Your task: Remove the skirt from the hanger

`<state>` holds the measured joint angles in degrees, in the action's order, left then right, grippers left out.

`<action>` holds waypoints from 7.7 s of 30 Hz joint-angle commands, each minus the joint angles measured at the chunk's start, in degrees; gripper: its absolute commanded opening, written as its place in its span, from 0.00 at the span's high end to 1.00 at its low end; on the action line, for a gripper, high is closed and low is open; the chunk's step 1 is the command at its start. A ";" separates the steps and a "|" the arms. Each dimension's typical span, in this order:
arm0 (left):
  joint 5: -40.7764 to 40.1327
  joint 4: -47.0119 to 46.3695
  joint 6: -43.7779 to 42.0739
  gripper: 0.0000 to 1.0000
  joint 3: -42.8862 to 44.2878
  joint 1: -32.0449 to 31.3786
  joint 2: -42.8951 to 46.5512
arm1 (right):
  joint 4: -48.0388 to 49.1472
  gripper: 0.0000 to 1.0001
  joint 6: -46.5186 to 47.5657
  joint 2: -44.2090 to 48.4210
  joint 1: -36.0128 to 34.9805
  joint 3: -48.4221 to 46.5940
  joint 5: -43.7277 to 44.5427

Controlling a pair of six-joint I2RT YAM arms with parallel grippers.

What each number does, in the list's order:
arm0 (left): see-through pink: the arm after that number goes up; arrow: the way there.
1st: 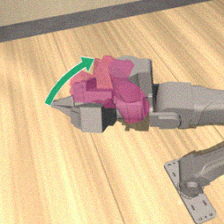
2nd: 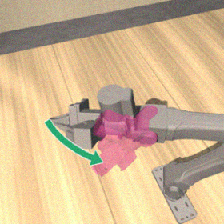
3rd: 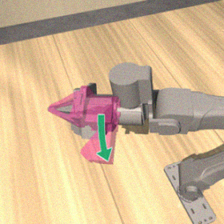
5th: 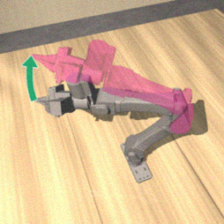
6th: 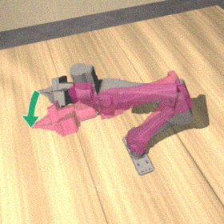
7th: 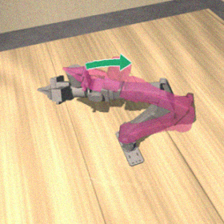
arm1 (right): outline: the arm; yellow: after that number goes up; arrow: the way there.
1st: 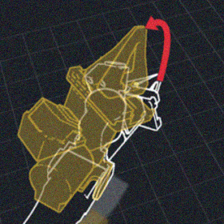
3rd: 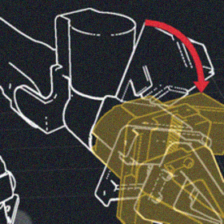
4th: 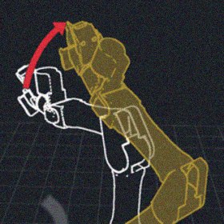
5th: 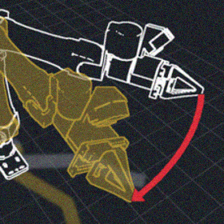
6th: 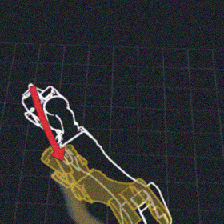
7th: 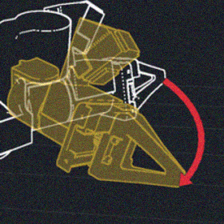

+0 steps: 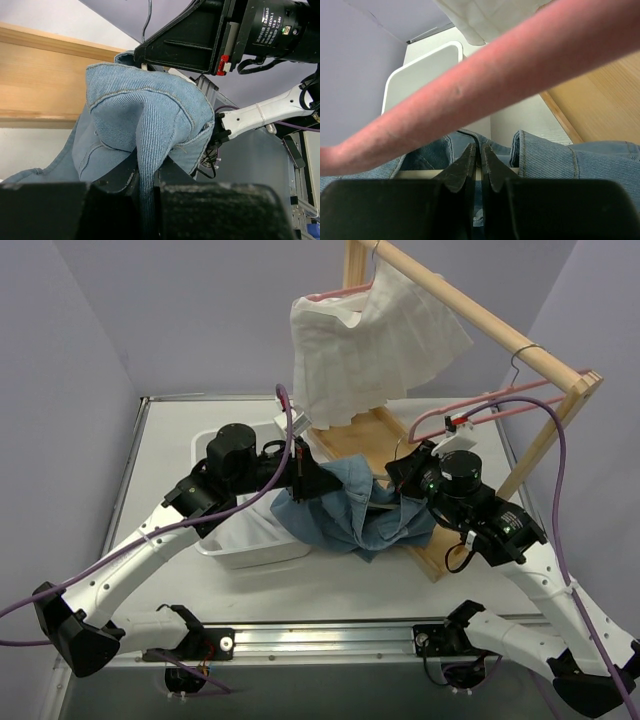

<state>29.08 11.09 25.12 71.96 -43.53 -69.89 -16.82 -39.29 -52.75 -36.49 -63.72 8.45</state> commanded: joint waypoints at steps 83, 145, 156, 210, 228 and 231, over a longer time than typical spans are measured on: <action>-50.79 15.44 -10.71 0.98 8.90 3.97 10.03 | -23.52 1.00 -8.08 22.78 -2.62 2.64 23.01; -23.38 2.53 -13.61 0.98 34.91 5.56 -15.89 | 50.64 1.00 -18.71 15.76 -2.88 6.25 -41.84; -23.62 6.22 -16.07 0.98 43.86 5.65 -14.84 | 20.34 1.00 -5.62 18.20 -2.88 -1.14 -31.83; -8.56 3.25 10.70 0.98 21.30 41.40 -7.80 | 5.31 1.00 -4.92 24.28 -2.18 4.66 -23.39; 4.05 -14.93 32.67 0.98 1.56 49.34 -5.06 | 3.63 1.00 -4.31 22.08 -2.09 4.66 -23.21; 3.53 -7.70 26.23 0.98 4.58 44.44 -7.19 | 3.72 1.00 -4.22 22.17 -2.09 4.84 -22.78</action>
<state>33.45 -2.70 59.20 71.55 5.19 -76.23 -15.68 -43.81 -29.89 -38.98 -57.76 -14.79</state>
